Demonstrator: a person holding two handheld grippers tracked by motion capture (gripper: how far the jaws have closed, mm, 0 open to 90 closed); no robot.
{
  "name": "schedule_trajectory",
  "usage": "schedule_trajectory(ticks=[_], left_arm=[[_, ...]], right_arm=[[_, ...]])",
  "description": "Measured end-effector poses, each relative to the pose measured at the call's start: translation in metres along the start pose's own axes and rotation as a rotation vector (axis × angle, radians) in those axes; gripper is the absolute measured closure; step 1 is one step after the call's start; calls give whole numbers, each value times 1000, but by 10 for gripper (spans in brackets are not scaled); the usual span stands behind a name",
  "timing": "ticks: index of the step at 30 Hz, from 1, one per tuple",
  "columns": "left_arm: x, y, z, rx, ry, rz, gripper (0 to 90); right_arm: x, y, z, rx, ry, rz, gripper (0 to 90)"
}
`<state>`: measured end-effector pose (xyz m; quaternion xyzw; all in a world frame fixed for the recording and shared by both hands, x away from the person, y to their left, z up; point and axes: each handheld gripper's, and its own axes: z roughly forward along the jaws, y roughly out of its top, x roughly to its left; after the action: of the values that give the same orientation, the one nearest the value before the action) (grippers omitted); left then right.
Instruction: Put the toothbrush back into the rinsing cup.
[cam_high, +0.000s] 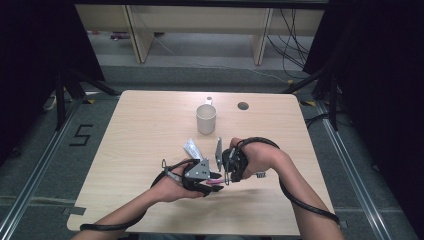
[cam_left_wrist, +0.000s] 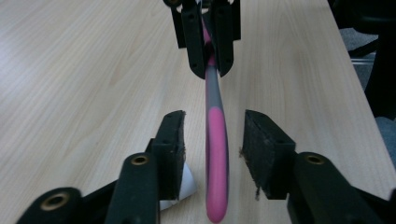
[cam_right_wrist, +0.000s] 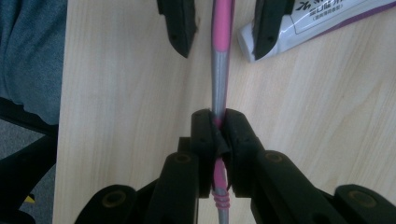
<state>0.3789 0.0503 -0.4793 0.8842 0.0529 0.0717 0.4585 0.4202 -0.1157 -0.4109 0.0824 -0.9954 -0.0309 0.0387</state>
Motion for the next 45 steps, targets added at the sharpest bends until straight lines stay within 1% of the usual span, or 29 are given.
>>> schedule_trajectory(ticks=[2, 3, 4, 5, 6, 7, 11, 12, 13, 15, 17, 18, 19, 22, 23, 25, 26, 28, 30, 31, 32, 33, 35, 36, 37, 40, 43, 44, 45], left_arm=[[0, 0, 1, -20, 8, -7, 642], [1, 0, 1, -28, 3, -8, 660], [0, 1, 2, -37, -1, -17, 706], [0, 1, 2, -37, -1, -17, 727], [-2, 0, 3, -40, -11, -53, 727], [1, 0, 1, -23, 14, -21, 768], [0, -1, 4, -14, 2, -14, 795], [-1, -2, 5, -10, -14, -40, 797], [-1, -2, 4, -14, 5, -29, 798], [-1, -3, 5, -13, -31, -60, 801], [-2, -2, 4, -11, 13, -37, 802], [-2, -2, 3, -12, 16, -28, 803], [-2, -1, 1, -24, 27, -29, 805], [-3, -1, -1, -31, 43, -44, 805], [-2, -2, -2, -35, 45, -63, 805], [0, -3, -4, -39, 57, -47, 805], [2, -5, -7, -51, 75, -66, 805], [2, -6, -8, -69, 78, -82, 805], [5, -8, -13, -85, 96, -95, 805], [5, -9, -15, -101, 102, -111, 805], [5, -10, -17, -109, 115, -117, 805], [7, -11, -20, -125, 137, -124, 805], [8, -12, -23, -140, 154, -138, 805], [11, -13, -26, -160, 178, -156, 805], [11, -13, -26, -160, 178, -156, 805], [17, -18, -35, -196, 244, -197, 805], [19, -19, -38, -223, 277, -221, 805], [21, -19, -41, -247, 309, -227, 805], [21, -19, -41, -247, 309, -227, 805]], right_arm=[[1, 1, 0, -12, -1, 11, 833], [-1, 2, 0, -9, -3, -25, 833], [3, 5, -2, 0, 7, 26, 833], [3, 5, -2, 0, 7, 26, 833], [1, 4, -1, -10, -2, -9, 833], [1, 6, -1, -14, -1, -1, 833], [2, 7, -3, -1, 1, 12, 833], [0, 7, -3, -9, 1, -18, 833], [0, 8, -4, 1, 0, -14, 833], [1, 8, -3, -5, -1, -11, 832], [2, 8, -4, 4, -5, 4, 832], [0, 8, -3, -12, -11, -32, 831], [3, 8, -5, 1, -23, 6, 821], [3, 6, -8, -17, -36, 28, 772], [3, 2, -14, -34, -79, 65, 699], [3, 1, -16, -52, -83, 87, 682], [4, -7, -23, -123, -119, 142, 622], [4, -10, -25, -156, -137, 142, 611], [8, -20, -31, -249, -179, 220, 553], [13, -24, -34, -279, -190, 314, 531], [11, -28, -35, -362, -189, 296, 526], [16, -37, -38, -456, -245, 383, 498], [17, -41, -39, -491, -265, 402, 488], [23, -50, -39, -591, -309, 482, 473], [23, -50, -39, -591, -309, 482, 473], [31, -63, -34, -724, -349, 555, 470], [35, -67, -28, -801, -355, 603, 471], [37, -68, -22, -870, -364, 661, 473], [37, -68, -22, -870, -364, 661, 473]])
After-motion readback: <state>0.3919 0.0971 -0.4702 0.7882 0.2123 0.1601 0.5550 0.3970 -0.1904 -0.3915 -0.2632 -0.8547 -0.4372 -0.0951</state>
